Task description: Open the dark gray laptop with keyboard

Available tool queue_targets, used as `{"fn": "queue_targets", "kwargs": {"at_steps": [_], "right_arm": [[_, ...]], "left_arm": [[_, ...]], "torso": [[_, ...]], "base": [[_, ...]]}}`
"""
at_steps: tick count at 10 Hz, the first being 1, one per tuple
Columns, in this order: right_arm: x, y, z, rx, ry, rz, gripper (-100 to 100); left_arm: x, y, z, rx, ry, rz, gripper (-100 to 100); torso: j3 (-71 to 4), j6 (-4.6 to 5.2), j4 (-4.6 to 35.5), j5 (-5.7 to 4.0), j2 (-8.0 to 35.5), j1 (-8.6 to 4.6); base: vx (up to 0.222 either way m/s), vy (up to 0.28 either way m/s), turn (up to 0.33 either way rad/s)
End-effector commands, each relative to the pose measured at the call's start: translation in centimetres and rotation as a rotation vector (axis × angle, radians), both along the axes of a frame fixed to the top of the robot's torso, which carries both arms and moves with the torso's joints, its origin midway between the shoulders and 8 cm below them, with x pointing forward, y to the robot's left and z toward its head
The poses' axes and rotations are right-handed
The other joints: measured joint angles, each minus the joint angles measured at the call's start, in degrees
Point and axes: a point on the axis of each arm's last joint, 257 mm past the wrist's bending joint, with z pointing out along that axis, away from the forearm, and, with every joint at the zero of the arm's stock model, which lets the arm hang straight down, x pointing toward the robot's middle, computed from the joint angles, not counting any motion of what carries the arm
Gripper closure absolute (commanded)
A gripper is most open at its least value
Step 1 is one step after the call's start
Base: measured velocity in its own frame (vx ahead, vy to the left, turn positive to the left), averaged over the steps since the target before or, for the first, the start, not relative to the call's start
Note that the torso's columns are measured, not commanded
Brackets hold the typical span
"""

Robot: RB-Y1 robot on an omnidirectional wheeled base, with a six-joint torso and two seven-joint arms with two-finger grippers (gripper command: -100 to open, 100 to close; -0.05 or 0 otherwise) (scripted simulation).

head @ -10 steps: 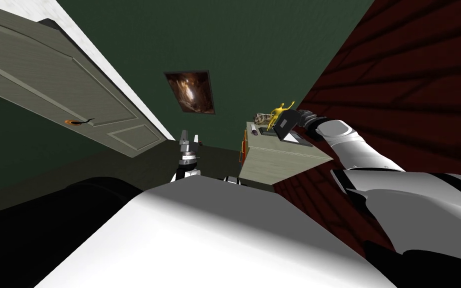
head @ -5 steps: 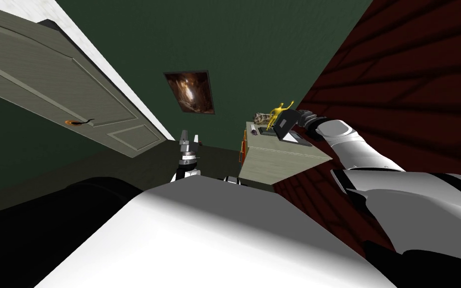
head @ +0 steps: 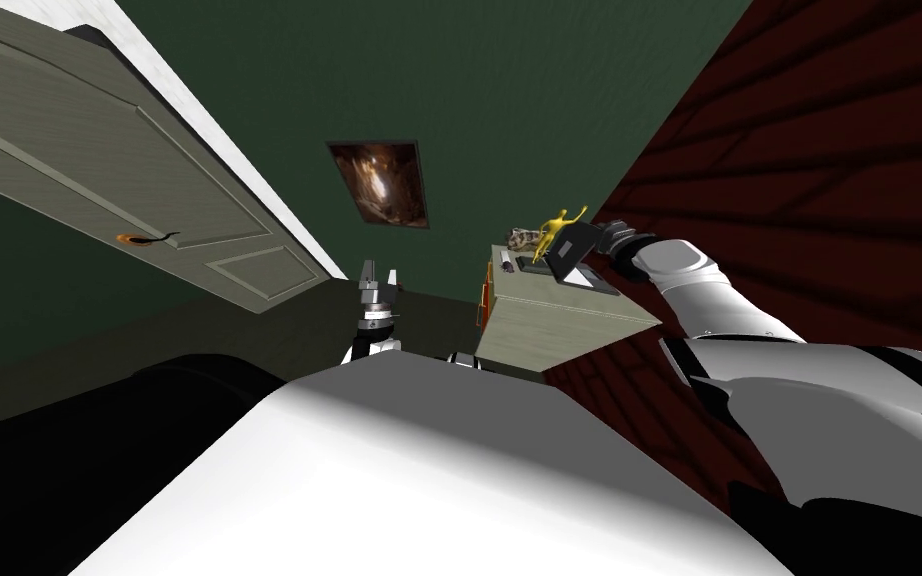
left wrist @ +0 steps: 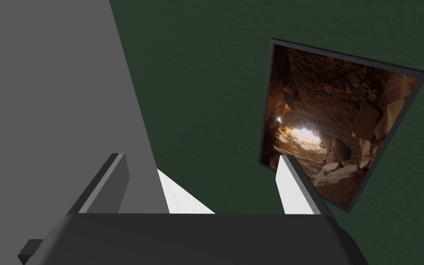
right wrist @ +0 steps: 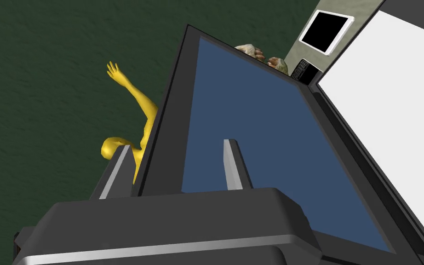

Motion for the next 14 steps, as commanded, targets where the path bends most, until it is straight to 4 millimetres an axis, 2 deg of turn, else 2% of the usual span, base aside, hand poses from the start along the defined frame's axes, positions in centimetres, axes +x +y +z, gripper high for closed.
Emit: {"fn": "queue_targets", "kwargs": {"at_steps": [1,2,5,6,7,9,13,14], "right_arm": [[0.1,-0.1,-0.8,0.111,-0.012,0.000,100],[0.2,-0.1,-1.2,0.188,-0.024,0.002,100],[0.3,-0.1,-1.6,0.266,-0.035,0.004,100],[0.2,0.0,-0.8,0.236,-0.043,0.006,100],[0.4,0.5,-1.8,0.331,-0.059,0.010,100],[0.4,0.5,-1.8,0.331,-0.059,0.010,100],[0.8,1.3,-3.9,0.465,-0.072,0.014,100],[0.8,1.3,-3.9,0.465,-0.072,0.014,100]], "left_arm": [[0.0,0.0,0.0,0.000,0.000,0.000,0],[0.0,0.0,0.0,0.000,0.000,0.000,0],[0.0,0.0,0.0,0.000,0.000,0.000,0],[0.0,0.0,0.0,0.000,0.000,0.000,0],[0.0,0.0,0.0,0.000,0.000,0.000,0],[0.0,0.0,0.0,0.000,0.000,0.000,0],[0.0,0.0,0.0,0.000,0.000,0.000,0],[0.0,0.0,0.0,0.000,0.000,0.000,0]], "torso": [[0.0,0.06,0.0,-0.06,0.0,-0.12],[0.0,0.11,0.0,-0.06,-0.1,-0.09],[-0.1,0.04,-0.2,0.02,-0.2,0.20],[-0.1,-0.02,-0.1,0.07,-0.1,0.28],[-0.1,-0.17,-0.1,0.21,-0.1,0.55],[-0.1,-0.36,-0.1,0.27,-0.1,0.66],[0.0,-0.55,-0.1,0.36,-0.1,0.96],[-0.1,-0.51,-0.1,0.29,-0.1,0.88]], "base": [[-0.015,-0.093,-0.008],[-0.021,-0.108,-0.020],[-0.008,-0.073,-0.022],[-0.004,-0.034,-0.019],[-0.003,-0.076,-0.049],[-0.015,-0.077,-0.002],[-0.002,-0.055,-0.011],[0.000,-0.047,-0.009]]}}
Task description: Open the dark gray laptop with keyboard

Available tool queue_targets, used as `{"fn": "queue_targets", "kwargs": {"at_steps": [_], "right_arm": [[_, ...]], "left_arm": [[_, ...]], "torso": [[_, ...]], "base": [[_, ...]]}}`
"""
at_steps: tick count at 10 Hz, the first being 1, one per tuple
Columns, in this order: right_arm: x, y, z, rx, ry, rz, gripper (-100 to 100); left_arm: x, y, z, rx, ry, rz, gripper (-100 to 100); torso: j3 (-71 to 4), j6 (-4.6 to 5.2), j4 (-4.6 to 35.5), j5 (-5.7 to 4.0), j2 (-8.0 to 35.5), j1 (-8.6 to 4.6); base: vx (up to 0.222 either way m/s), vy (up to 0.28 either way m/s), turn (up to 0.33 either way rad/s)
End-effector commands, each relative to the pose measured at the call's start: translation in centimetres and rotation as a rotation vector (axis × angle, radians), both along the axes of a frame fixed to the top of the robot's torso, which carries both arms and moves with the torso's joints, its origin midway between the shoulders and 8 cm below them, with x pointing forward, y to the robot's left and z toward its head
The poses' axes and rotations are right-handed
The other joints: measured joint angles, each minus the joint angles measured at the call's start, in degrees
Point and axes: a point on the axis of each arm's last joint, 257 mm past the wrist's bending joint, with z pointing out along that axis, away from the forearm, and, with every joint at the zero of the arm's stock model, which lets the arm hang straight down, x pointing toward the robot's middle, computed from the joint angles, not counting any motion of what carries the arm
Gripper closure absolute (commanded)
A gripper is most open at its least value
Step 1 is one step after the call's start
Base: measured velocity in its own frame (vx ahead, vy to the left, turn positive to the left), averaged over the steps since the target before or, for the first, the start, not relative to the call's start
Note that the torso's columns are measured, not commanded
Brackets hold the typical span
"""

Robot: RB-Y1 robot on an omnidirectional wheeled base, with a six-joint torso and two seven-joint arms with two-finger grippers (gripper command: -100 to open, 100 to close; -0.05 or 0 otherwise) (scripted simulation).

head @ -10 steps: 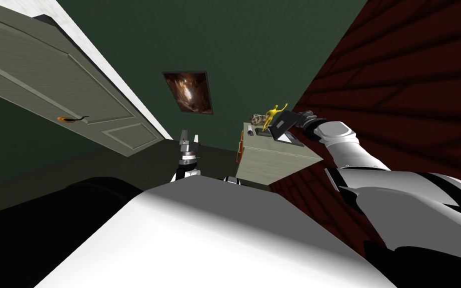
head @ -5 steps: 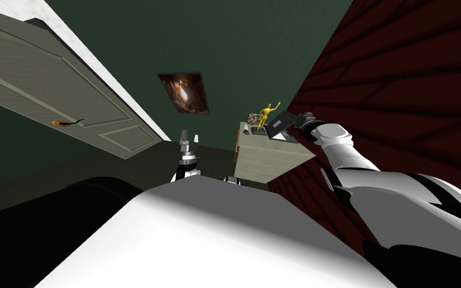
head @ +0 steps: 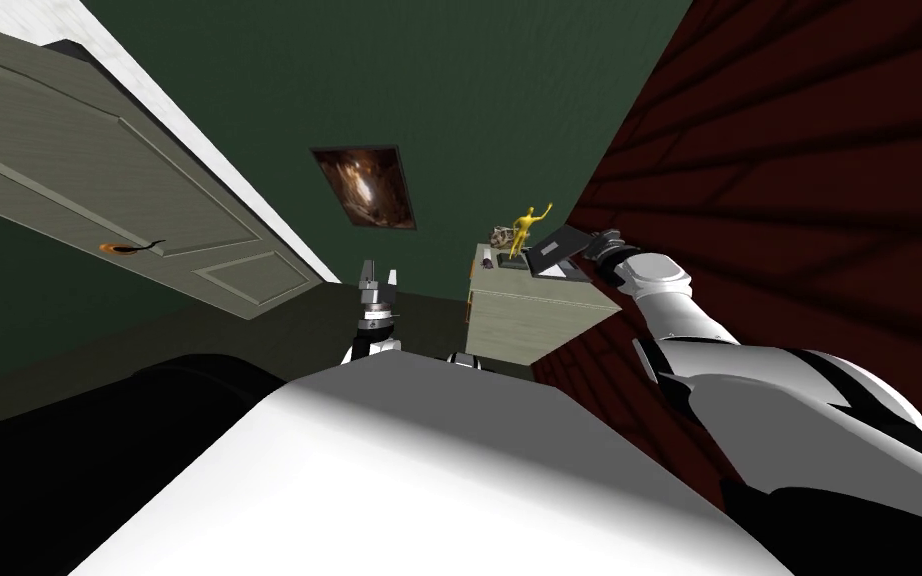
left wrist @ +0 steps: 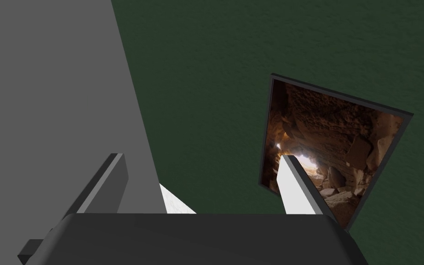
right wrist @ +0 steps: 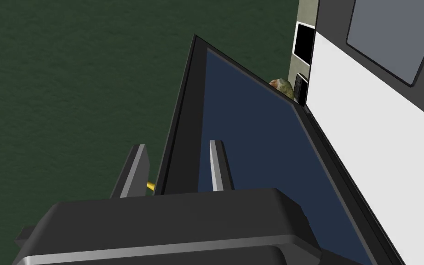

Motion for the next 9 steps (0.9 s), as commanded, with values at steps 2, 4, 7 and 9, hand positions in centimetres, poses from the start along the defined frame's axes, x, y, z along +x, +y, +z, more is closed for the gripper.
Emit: {"fn": "queue_targets", "kwargs": {"at_steps": [2,4,7,9], "right_arm": [[0.4,1.4,-2.6,0.124,0.002,0.015,100],[0.5,1.8,-4.1,0.214,-0.004,0.014,100],[0.3,1.4,-3.8,0.237,-0.019,0.002,100],[0.1,0.2,-2.8,0.261,-0.024,0.001,-100]], "left_arm": [[0.0,0.0,0.0,0.000,0.000,0.000,0],[0.0,0.0,0.0,0.000,0.000,0.000,0],[0.0,0.0,0.0,0.000,0.000,0.000,0],[0.0,0.0,0.0,0.000,0.000,0.000,0]], "torso": [[-0.1,-0.03,-0.1,-0.04,-0.1,-0.06],[-0.1,0.00,0.0,0.04,-0.2,0.01],[-0.1,-0.06,-0.1,-0.02,-0.2,-0.01],[0.0,0.05,0.1,0.13,0.0,0.00]], "base": [[0.001,-0.084,-0.002],[0.004,-0.048,-0.016],[0.005,-0.051,-0.018],[0.011,-0.009,-0.043]]}}
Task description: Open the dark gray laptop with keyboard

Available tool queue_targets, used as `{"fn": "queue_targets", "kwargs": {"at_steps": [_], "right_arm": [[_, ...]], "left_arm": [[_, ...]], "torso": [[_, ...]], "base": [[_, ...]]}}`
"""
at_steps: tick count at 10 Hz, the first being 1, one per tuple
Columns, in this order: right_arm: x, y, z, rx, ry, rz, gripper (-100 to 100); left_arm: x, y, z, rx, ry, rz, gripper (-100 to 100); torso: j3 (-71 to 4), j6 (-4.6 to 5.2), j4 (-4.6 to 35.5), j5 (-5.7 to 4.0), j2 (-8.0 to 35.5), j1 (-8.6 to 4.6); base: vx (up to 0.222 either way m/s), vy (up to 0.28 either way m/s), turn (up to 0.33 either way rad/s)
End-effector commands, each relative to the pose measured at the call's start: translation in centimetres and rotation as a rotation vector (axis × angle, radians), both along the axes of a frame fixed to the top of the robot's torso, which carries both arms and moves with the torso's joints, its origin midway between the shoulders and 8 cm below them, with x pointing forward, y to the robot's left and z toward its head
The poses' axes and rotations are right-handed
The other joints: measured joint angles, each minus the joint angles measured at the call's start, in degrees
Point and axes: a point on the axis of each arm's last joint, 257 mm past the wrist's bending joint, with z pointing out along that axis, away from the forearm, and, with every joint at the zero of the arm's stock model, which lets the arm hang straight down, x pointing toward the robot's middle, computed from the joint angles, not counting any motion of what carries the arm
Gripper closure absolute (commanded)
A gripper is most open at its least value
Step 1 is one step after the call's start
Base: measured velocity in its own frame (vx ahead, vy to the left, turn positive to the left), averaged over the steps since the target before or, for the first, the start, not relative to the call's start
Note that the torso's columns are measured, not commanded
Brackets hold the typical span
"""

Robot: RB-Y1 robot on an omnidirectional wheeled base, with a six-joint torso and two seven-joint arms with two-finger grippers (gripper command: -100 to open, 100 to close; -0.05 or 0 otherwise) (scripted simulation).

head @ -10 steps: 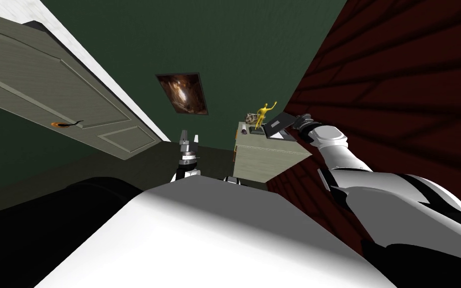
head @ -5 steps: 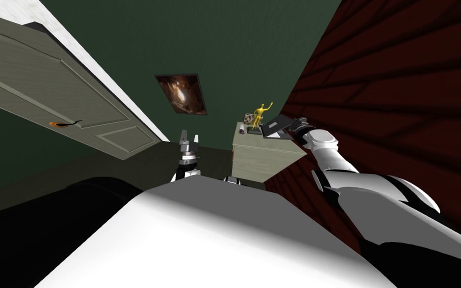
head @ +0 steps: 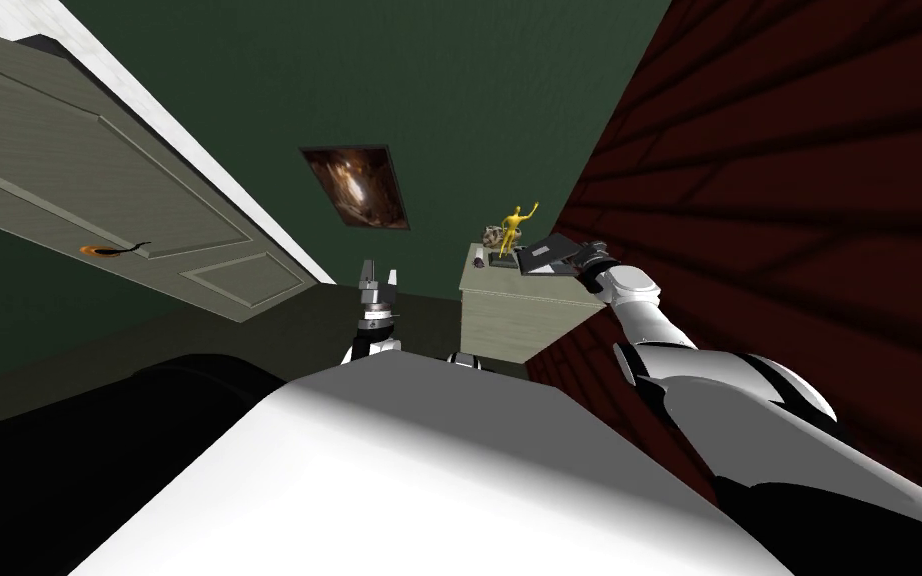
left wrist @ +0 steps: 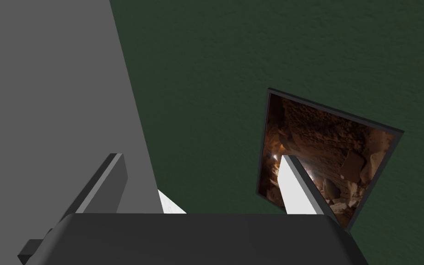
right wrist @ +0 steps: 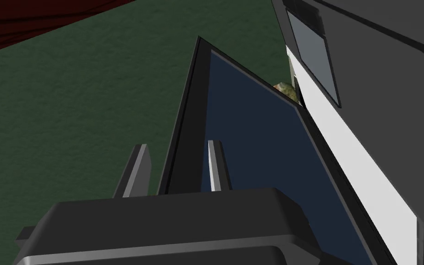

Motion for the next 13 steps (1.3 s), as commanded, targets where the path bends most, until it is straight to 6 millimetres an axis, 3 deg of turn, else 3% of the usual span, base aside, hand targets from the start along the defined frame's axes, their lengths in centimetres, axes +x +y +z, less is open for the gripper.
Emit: {"fn": "queue_targets", "kwargs": {"at_steps": [1,5,7,8,13], "right_arm": [[-0.2,-1.6,2.1,0.000,0.000,0.002,-100],[-0.8,-3.8,4.8,0.003,0.000,0.001,-100],[-0.8,-3.7,4.4,-0.001,0.004,0.003,-100],[-0.8,-3.6,4.3,0.002,0.005,0.003,0],[-0.8,-3.6,4.4,0.002,0.004,0.004,0]], "left_arm": [[0.0,0.0,0.0,0.000,0.000,0.000,0],[0.0,0.0,0.0,0.000,0.000,0.000,0],[0.0,0.0,0.0,0.000,0.000,0.000,0],[0.0,0.0,0.0,0.000,0.000,0.000,0],[0.0,0.0,0.0,0.000,0.000,0.000,0]], "torso": [[0.1,0.15,0.2,0.08,0.1,0.06],[0.3,0.28,0.4,0.09,0.5,-0.10],[0.3,0.36,0.3,0.02,0.5,-0.25],[0.3,0.36,0.3,-0.02,0.5,-0.31],[0.2,0.38,0.2,-0.06,0.3,-0.26]], "base": [[0.010,0.063,-0.015],[0.018,0.063,-0.004],[0.007,0.019,-0.002],[0.000,0.000,0.000],[0.000,0.000,0.000]]}}
